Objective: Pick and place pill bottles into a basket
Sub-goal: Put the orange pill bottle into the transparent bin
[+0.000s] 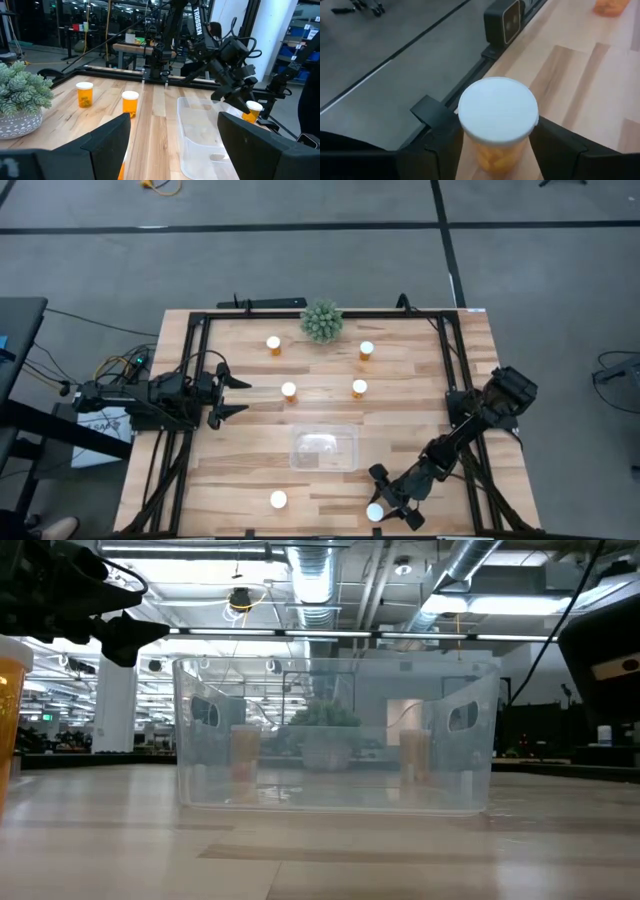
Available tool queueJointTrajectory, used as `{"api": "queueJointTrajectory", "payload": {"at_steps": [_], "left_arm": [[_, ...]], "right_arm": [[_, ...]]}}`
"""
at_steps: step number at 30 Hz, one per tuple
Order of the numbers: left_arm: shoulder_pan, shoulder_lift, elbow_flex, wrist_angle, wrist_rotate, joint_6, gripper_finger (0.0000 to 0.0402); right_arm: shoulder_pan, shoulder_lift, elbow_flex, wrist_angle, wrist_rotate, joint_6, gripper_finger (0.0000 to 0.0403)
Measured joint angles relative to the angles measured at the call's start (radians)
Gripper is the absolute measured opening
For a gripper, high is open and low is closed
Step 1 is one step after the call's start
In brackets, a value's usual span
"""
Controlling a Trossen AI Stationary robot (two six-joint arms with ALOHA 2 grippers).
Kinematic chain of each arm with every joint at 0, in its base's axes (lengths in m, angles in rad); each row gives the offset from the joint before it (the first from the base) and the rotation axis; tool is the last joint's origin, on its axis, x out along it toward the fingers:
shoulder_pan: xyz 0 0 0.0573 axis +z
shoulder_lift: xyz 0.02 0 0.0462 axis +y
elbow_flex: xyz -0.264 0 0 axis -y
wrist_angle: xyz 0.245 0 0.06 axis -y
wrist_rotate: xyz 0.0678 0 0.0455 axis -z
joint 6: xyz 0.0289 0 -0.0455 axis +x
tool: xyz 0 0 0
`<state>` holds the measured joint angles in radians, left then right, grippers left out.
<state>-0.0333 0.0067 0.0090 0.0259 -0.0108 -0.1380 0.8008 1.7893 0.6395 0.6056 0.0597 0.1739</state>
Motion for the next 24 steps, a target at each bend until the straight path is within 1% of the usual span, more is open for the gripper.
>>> {"api": "queueJointTrajectory", "payload": {"at_steps": [3, 6, 12, 18, 24], "left_arm": [[0.0, 0.0, 0.0, 0.0, 0.0, 0.002, 0.029], [0.0, 0.0, 0.0, 0.0, 0.0, 0.0, 0.029], [0.0, 0.0, 0.0, 0.0, 0.0, 0.0, 0.029], [0.0, 0.0, 0.0, 0.0, 0.0, 0.0, 0.029], [0.0, 0.0, 0.0, 0.0, 0.0, 0.001, 0.029]], "right_arm": [[-0.006, 0.0, 0.0, 0.001, -0.007, 0.0, 0.0182], [-0.007, -0.001, 0.0, 0.001, -0.008, -0.001, 0.0175], [-0.026, -0.002, 0.001, 0.006, -0.01, -0.002, 0.0186], [-0.046, -0.006, 0.036, 0.0, -0.033, -0.017, 0.0182], [-0.059, -0.061, 0.099, -0.072, -0.037, -0.083, 0.0186]]}}
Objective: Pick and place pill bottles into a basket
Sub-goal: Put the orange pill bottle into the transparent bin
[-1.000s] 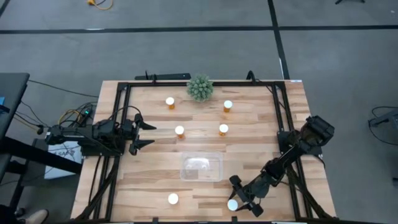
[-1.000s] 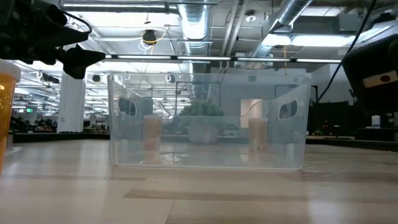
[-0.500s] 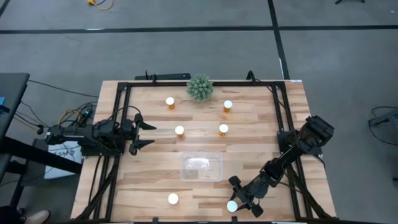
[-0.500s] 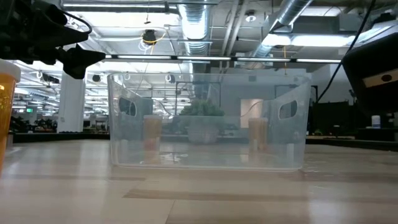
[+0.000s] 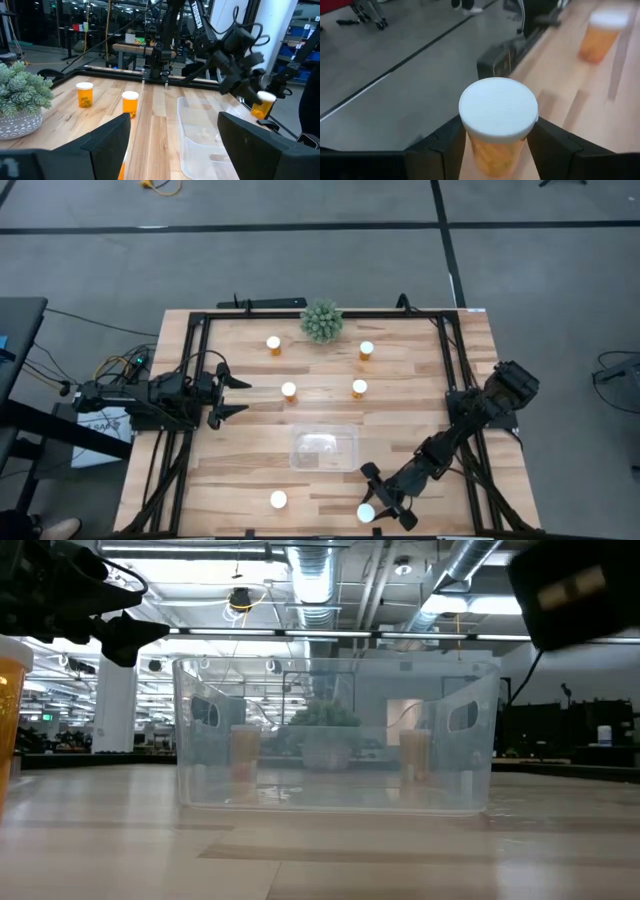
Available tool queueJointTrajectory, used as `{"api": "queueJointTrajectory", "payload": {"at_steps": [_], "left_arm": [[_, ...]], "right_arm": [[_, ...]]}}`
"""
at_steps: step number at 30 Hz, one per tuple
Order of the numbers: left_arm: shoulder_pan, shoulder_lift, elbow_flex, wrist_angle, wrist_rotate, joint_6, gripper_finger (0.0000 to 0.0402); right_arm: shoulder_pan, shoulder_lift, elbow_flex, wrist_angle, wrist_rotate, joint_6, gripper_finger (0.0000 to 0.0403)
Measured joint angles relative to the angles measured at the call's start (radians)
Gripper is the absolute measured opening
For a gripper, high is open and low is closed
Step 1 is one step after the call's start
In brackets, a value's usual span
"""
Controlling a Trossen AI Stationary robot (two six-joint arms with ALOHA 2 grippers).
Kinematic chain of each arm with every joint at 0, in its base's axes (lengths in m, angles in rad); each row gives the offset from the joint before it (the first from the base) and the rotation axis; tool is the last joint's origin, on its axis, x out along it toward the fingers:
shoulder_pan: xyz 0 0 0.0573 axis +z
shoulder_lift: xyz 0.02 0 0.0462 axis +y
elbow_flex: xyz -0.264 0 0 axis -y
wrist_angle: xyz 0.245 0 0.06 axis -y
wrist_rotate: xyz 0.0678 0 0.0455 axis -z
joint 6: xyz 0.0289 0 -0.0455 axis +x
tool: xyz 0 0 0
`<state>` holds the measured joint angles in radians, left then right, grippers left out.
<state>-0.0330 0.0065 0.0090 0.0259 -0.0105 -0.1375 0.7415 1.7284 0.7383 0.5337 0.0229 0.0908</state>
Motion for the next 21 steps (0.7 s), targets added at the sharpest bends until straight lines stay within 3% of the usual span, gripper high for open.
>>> {"api": "queueJointTrajectory", "payload": {"at_steps": [8, 21], "left_arm": [[0.0, 0.0, 0.0, 0.0, 0.0, -0.001, 0.029], [0.0, 0.0, 0.0, 0.0, 0.0, 0.0, 0.029]], "right_arm": [[-0.085, -0.118, 0.079, -0.106, 0.001, -0.103, 0.0182], [-0.338, -0.207, 0.146, -0.295, 0.002, -0.2, 0.0184]]}}
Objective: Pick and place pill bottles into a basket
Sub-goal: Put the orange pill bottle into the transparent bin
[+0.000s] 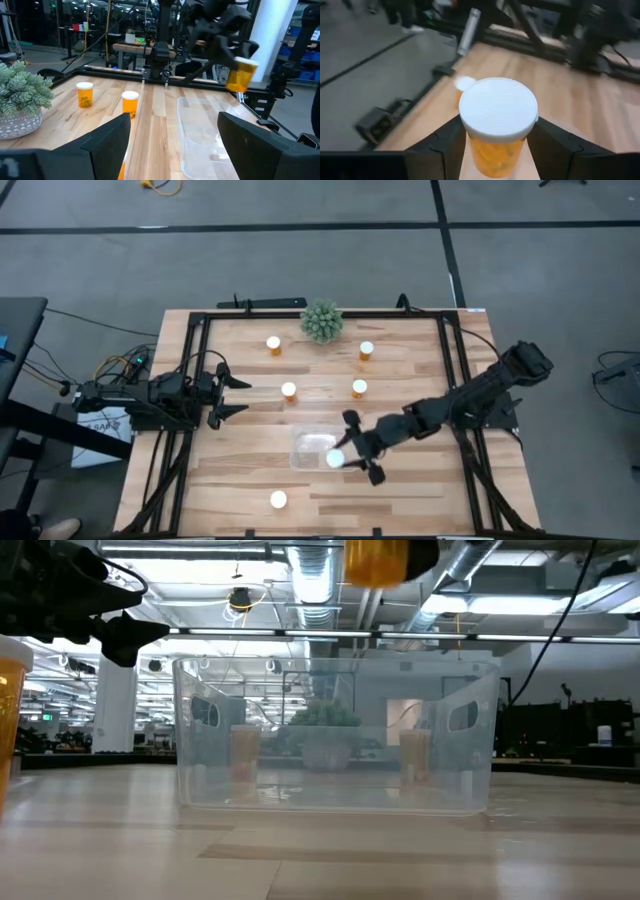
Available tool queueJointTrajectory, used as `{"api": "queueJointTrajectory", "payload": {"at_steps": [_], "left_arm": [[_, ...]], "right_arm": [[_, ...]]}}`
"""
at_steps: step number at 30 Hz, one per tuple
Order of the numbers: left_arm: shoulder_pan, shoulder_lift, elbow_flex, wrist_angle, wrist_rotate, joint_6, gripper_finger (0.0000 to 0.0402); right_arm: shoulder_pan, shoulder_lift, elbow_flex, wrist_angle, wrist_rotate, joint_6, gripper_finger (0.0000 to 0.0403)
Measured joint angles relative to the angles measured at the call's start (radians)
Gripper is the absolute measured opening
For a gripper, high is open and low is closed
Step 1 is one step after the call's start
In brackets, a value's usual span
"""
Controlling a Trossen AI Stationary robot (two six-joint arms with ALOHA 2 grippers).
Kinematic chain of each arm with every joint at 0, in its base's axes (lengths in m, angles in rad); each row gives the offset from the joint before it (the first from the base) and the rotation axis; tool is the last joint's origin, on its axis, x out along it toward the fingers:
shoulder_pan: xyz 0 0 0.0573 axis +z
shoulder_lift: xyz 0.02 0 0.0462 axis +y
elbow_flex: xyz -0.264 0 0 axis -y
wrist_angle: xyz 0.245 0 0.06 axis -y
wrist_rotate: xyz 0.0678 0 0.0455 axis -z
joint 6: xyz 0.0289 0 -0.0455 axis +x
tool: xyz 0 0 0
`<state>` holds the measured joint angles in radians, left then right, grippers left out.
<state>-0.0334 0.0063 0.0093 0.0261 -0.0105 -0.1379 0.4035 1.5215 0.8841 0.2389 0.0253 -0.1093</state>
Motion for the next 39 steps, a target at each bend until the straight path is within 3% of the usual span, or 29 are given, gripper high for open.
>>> {"api": "queueJointTrajectory", "payload": {"at_steps": [17, 27, 32, 39], "left_arm": [[0.0, 0.0, 0.0, 0.0, 0.0, 0.002, 0.029], [0.0, 0.0, 0.0, 0.0, 0.0, 0.001, 0.029], [0.0, 0.0, 0.0, 0.0, 0.0, 0.0, 0.029], [0.0, 0.0, 0.0, 0.0, 0.0, 0.0, 0.029]], "right_arm": [[-0.198, 0.003, -0.027, -0.128, -0.002, 0.133, 0.0189], [-0.146, 0.004, -0.051, -0.125, 0.006, 0.279, 0.0189], [-0.121, 0.006, -0.052, -0.141, 0.058, 0.33, 0.019], [-0.124, 0.065, -0.054, -0.157, 0.085, 0.379, 0.0189]]}}
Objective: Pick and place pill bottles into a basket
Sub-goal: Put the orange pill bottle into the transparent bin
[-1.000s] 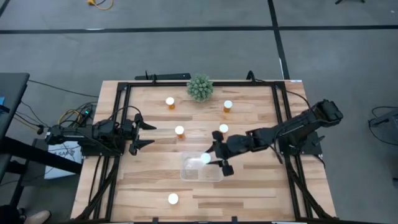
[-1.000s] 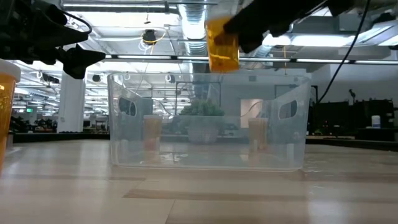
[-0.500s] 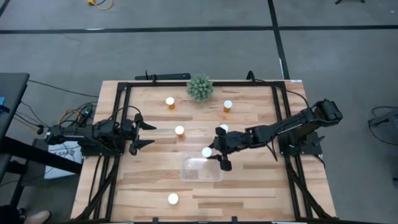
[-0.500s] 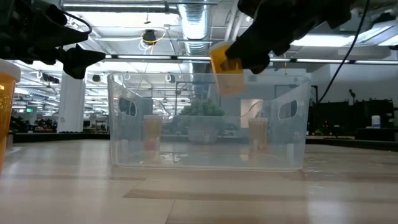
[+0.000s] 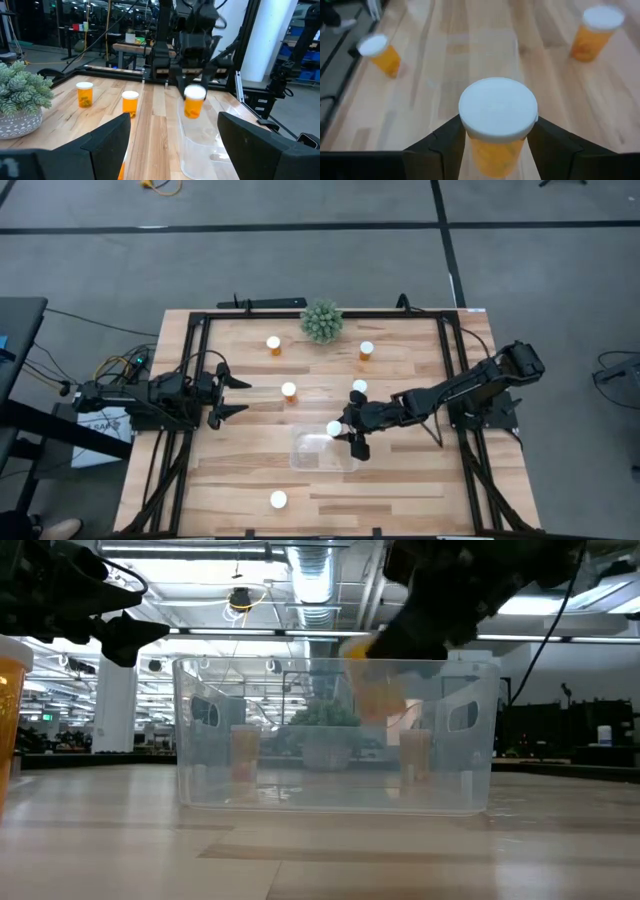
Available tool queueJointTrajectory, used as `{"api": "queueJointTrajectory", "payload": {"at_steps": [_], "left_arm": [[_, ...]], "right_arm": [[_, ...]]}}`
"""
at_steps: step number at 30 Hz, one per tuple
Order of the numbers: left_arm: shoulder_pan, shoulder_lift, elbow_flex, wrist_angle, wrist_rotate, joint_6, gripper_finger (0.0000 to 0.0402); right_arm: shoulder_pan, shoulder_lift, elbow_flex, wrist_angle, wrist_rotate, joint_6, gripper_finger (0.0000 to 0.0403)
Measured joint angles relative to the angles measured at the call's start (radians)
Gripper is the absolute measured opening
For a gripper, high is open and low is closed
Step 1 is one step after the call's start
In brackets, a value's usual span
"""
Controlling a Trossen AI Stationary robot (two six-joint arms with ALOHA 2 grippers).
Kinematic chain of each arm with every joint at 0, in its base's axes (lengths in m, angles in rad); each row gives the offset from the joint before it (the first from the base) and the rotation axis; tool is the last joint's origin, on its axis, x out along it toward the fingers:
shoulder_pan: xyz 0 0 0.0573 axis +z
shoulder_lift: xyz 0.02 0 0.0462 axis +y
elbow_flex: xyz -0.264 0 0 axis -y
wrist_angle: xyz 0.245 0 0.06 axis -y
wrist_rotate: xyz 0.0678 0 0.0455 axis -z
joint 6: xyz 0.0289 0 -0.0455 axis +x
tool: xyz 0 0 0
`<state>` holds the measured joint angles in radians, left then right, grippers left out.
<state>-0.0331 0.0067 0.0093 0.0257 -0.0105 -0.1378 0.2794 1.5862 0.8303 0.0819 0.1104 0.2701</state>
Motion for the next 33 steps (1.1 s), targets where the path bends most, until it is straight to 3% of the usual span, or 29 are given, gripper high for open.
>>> {"api": "queueJointTrajectory", "payload": {"at_steps": [15, 33], "left_arm": [[0.0, 0.0, 0.0, 0.0, 0.0, 0.002, 0.029], [0.0, 0.0, 0.0, 0.0, 0.0, 0.001, 0.029]], "right_arm": [[0.015, 0.126, -0.002, 0.038, 0.0, 0.045, 0.0194], [0.006, 0.129, -0.002, 0.061, -0.008, -0.006, 0.024]]}}
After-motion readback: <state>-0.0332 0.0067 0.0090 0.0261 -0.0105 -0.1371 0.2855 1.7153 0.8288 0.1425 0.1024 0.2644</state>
